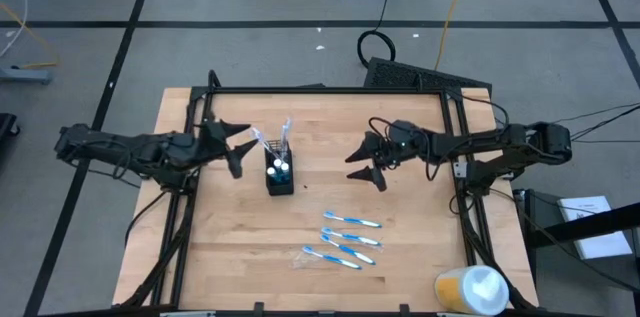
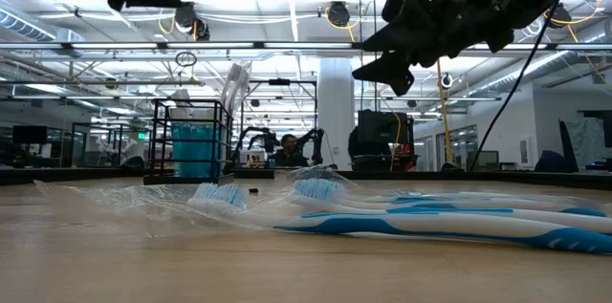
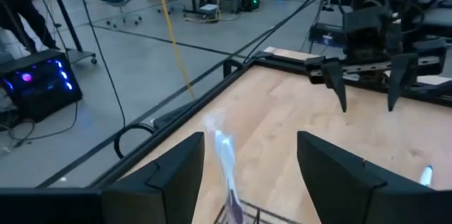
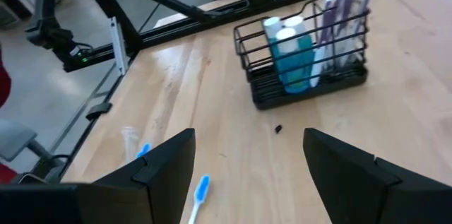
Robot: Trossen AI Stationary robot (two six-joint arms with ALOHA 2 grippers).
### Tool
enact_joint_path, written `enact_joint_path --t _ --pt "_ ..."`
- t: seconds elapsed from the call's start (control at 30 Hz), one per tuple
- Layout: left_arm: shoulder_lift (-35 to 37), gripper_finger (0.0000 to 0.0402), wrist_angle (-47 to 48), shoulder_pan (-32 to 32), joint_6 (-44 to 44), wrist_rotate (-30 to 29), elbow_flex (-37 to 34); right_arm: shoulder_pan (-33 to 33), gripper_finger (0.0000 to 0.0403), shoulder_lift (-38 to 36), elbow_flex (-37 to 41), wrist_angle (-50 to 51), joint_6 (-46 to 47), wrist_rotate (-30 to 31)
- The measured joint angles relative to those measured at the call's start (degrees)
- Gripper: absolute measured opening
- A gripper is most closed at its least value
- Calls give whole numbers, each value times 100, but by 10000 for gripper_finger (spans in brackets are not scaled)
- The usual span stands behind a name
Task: Pick & Place toothbrushing station
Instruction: Put the blue toothbrush into the black organizer
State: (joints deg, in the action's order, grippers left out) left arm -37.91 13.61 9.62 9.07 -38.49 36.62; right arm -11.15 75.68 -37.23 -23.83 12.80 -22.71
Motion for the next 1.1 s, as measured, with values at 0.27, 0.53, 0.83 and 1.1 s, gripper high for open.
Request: enact_joint_path --t 0.27,0.53,0.83,1.1 --pt "167 227 -404 106 127 -36 -646 877 254 71 0 5 -709 1282" --pt "167 227 -990 92 100 -158 -1027 2165 254 501 -497 1247 -1167 3384" --pt "-36 227 -1483 0 -109 -783 -1023 3102 254 1115 -846 2886 70 3763" --pt "-85 227 -1507 -71 59 -754 -1023 3573 254 1834 -847 2855 891 3761"
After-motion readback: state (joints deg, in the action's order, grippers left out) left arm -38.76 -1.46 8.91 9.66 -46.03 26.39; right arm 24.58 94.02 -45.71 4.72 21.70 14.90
